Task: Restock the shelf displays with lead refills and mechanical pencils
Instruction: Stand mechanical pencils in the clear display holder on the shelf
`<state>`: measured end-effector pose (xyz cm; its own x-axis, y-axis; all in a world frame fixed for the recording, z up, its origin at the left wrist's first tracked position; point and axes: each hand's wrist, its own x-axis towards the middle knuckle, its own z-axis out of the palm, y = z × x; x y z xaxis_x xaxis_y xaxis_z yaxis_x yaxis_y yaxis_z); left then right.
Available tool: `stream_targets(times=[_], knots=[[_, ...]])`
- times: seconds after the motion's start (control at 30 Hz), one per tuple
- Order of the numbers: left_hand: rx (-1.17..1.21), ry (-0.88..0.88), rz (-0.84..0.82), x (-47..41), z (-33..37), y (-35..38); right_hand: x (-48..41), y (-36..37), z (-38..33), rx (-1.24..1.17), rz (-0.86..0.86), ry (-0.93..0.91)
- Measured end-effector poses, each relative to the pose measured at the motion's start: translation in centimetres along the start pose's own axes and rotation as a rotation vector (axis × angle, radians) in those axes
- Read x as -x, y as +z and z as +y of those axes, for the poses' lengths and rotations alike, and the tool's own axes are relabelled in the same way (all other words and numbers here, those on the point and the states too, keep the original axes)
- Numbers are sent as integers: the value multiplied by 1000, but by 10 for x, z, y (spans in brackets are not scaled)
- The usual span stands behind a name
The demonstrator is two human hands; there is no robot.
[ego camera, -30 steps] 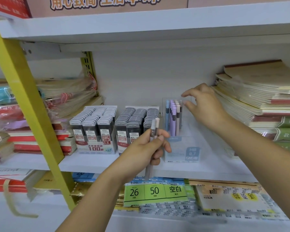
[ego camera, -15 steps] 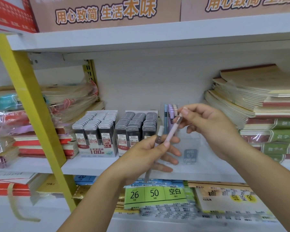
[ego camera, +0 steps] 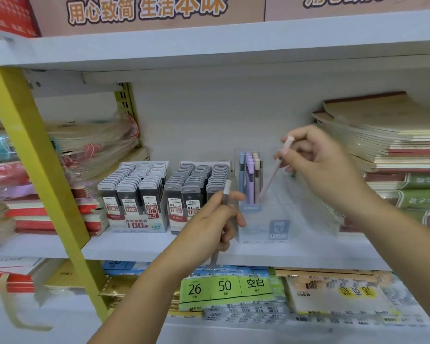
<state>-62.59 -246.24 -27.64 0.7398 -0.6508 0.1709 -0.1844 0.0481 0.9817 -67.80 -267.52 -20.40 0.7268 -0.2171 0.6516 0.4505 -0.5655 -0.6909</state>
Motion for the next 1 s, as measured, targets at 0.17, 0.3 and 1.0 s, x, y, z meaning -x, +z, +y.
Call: stream_targets(times=[0.17, 0.3, 1.0], knots=[[-76, 25, 9, 1, -2, 2, 3, 16, 10, 193, -94, 3], [-103, 30, -1, 2, 0, 0, 4, 16, 9, 275, -121, -30], [-122, 110, -48, 2, 9, 9, 33, 38, -17, 51, -229, 25]])
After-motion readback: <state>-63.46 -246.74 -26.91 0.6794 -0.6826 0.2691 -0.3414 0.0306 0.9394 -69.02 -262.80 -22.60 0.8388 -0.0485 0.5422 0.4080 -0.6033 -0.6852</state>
